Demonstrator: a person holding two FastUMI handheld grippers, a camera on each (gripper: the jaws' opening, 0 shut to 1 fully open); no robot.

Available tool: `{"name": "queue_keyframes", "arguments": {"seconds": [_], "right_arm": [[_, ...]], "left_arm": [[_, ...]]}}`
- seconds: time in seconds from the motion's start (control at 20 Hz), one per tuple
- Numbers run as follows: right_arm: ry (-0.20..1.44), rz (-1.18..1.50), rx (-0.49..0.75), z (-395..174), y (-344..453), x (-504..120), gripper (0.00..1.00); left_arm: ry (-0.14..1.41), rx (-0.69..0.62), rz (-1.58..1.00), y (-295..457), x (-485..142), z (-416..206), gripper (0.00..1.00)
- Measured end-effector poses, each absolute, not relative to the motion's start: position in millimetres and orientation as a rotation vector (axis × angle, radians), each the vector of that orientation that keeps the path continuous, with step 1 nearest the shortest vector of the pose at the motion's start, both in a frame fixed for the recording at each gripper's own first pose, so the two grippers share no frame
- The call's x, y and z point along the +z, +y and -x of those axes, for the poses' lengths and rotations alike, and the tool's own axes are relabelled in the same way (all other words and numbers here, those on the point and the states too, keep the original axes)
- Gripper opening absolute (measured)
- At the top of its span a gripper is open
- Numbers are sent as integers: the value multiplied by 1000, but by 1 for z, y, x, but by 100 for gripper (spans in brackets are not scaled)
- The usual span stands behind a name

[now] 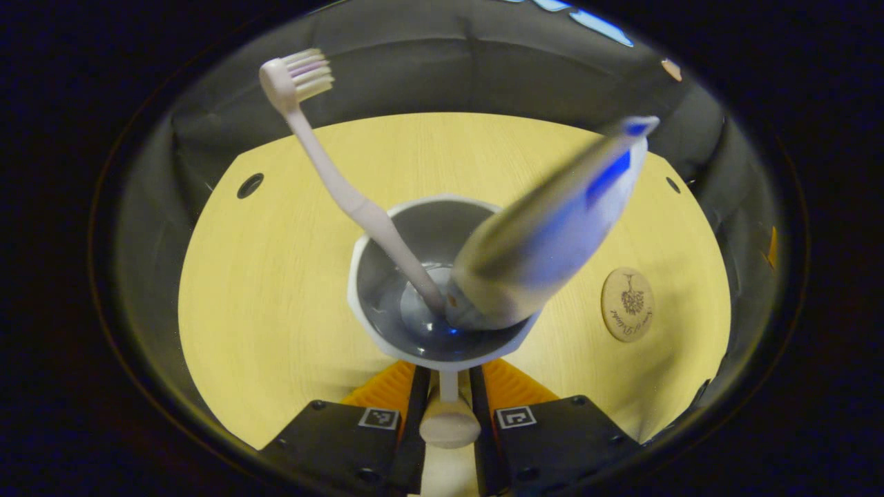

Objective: Put the toothbrush and toothpaste on the desktop into the cup, then pick up the cup and place it on the coaster on the desktop.

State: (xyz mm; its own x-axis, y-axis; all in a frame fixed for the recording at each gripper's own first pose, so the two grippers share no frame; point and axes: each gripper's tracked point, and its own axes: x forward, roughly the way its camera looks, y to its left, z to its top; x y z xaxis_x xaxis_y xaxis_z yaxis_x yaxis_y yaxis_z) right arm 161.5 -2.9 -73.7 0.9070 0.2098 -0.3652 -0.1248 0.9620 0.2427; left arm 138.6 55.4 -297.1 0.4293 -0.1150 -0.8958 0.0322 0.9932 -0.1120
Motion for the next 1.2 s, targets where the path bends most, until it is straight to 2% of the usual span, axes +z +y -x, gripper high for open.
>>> {"name": "queue_keyframes", "arguments": {"seconds": [0.15, 0.2, 0.25, 0.3, 0.35, 0.4, 0.55, 0.6, 0.65, 0.7, 0.75, 0.8, 1.2], "right_arm": [[407, -219, 170, -159, -5, -76, 89], [408, -221, 166, -159, -6, -77, 89], [412, -223, 164, -157, -7, -79, 89], [415, -224, 162, -156, -8, -80, 89], [416, -226, 157, -155, -10, -80, 86], [417, -228, 154, -154, -12, -80, 89], [409, -238, 143, -151, -18, -78, 89], [406, -239, 141, -149, -20, -77, 89], [402, -240, 137, -148, -23, -77, 89], [396, -242, 132, -145, -28, -75, 89], [392, -246, 129, -144, -31, -74, 89], [388, -249, 125, -141, -35, -73, 89], [379, -284, 74, -123, -81, -76, 89]], "left_arm": [[1083, -62, 57, 59, -296, -145, 35], [1070, -57, 38, 60, -295, -148, 40], [1062, -58, 29, 62, -296, -147, 40], [1063, -64, 36, 60, -296, -146, 35], [1065, -73, 51, 57, -294, -146, 35], [1066, -78, 53, 55, -290, -146, 35], [1045, -106, 36, 53, -275, -148, 35], [1041, -122, 33, 51, -268, -149, 40], [1038, -140, 25, 48, -261, -150, 35], [1039, -157, 18, 43, -254, -150, 35], [1037, -176, 14, 39, -249, -150, 40], [1036, -195, 13, 32, -243, -150, 35], [1087, -319, 6, -68, -244, -132, 35]]}}
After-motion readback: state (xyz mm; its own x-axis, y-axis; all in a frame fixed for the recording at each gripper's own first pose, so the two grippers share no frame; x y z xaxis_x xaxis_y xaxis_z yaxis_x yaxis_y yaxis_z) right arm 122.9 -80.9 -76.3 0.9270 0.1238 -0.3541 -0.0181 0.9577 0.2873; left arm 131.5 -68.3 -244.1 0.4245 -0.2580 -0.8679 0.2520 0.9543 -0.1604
